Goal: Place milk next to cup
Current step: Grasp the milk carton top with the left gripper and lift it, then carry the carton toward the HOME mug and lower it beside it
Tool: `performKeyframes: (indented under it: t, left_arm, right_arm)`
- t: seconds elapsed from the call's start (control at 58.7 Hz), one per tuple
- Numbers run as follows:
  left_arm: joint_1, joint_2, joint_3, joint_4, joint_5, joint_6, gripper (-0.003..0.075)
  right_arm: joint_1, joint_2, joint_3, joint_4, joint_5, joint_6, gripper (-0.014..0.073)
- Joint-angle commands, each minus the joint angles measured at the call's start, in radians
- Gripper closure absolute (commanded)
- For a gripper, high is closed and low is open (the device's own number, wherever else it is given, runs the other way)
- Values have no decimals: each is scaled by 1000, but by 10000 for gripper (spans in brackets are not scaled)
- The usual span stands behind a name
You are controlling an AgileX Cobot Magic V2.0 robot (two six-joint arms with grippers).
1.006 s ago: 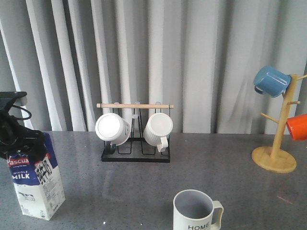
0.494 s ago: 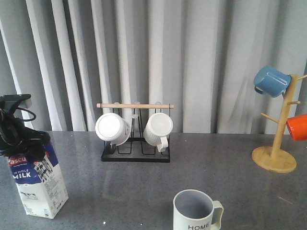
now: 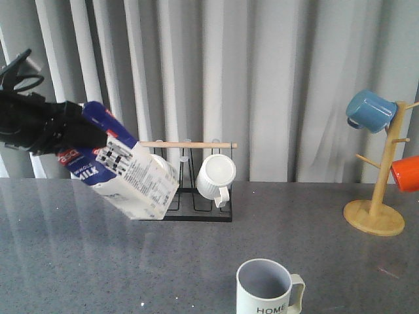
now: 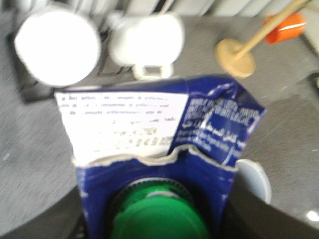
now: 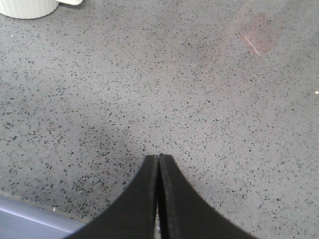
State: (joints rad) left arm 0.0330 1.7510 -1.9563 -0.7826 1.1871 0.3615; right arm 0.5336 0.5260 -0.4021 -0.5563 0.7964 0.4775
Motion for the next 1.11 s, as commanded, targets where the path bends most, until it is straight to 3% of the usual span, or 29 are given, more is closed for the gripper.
performKeyframes:
  t: [0.0,0.273,0.529,0.852,1.091]
  left_arm:
    - [-66,-50,-93,-63,-47,7,688]
    - [-242,-8,-244,226,-39,-166,682]
    - [-329,98,-244,254,64,-202,678]
    - [-405,189,-241,437,66,-331,661]
    - [-409,229,-238,444,66,-331,652]
  right_arm:
    - [0,3,-25,-35,-41,-1,602]
    - [0,3,-25,-35,-41,-1,602]
    - [0,3,-25,-28,-43,-1,602]
    - [0,3,-25,-27,-41,-1,602]
    - [0,-2,-25,-27,-41,-1,602]
